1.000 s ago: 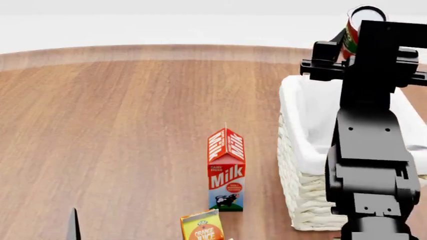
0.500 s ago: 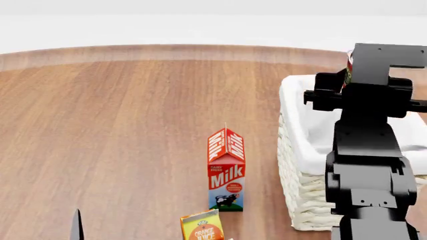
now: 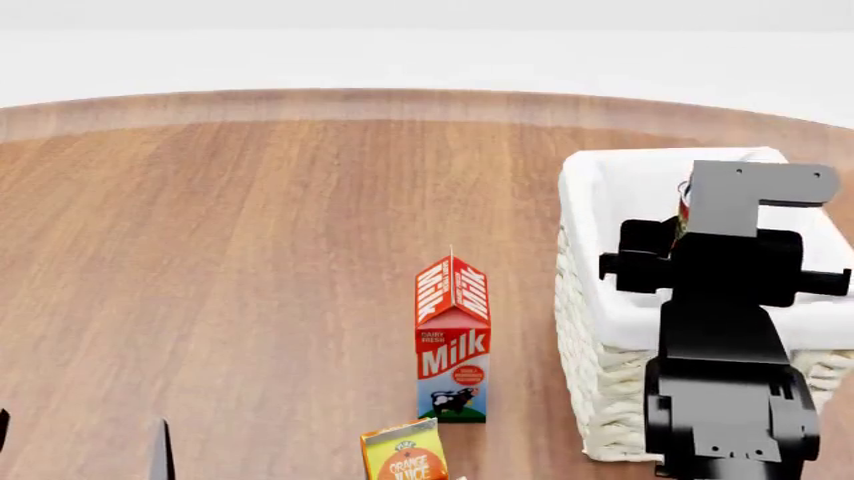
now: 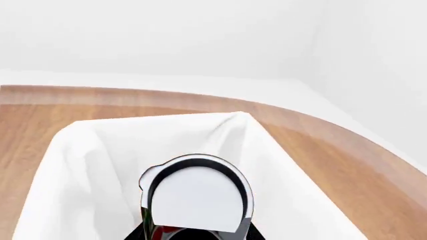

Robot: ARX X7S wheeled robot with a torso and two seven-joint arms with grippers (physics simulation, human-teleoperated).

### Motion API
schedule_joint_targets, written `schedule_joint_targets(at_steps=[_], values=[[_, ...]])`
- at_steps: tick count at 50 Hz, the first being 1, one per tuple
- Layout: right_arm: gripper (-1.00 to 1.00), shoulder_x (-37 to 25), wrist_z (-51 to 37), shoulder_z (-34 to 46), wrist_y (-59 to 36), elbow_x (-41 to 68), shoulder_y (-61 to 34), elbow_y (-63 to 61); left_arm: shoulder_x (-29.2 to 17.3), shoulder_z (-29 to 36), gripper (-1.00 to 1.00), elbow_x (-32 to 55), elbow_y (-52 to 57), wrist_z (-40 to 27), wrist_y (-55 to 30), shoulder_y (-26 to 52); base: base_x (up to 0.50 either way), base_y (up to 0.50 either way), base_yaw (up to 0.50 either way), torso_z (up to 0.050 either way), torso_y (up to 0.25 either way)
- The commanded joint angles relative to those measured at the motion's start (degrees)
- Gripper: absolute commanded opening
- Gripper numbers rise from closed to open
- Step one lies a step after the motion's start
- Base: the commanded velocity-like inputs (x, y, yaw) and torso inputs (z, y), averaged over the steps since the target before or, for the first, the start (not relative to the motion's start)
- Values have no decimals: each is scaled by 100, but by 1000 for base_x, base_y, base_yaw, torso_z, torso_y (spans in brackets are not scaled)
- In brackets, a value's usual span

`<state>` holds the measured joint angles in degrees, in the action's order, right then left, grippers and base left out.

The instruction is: Pick up the tomato sauce, and put it in the basket.

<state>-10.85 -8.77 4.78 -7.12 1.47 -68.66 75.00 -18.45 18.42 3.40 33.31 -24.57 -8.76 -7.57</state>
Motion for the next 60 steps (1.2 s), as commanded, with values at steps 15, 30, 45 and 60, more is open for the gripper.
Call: schedule_joint_targets(at_steps=[15, 30, 45, 60], values=[[100, 23, 47, 4, -13, -152, 49, -1, -36, 45, 100, 43, -70, -28, 19, 31, 0, 0, 0, 0, 0], [100, 89, -16, -46, 768, -142, -116, -2, -47, 79, 100, 51, -115, -53, 30, 49, 0, 0, 0, 0, 0], [100, 5, 869, -661, -317, 912, 1482, -4860, -60, 113, 100, 49, -173, -77, 34, 79, 0, 0, 0, 0, 0], [100, -304, 693, -1088, -1551, 1652, 3031, -8811, -91, 120, 100, 51, -121, -119, 34, 66, 0, 0, 0, 0, 0]])
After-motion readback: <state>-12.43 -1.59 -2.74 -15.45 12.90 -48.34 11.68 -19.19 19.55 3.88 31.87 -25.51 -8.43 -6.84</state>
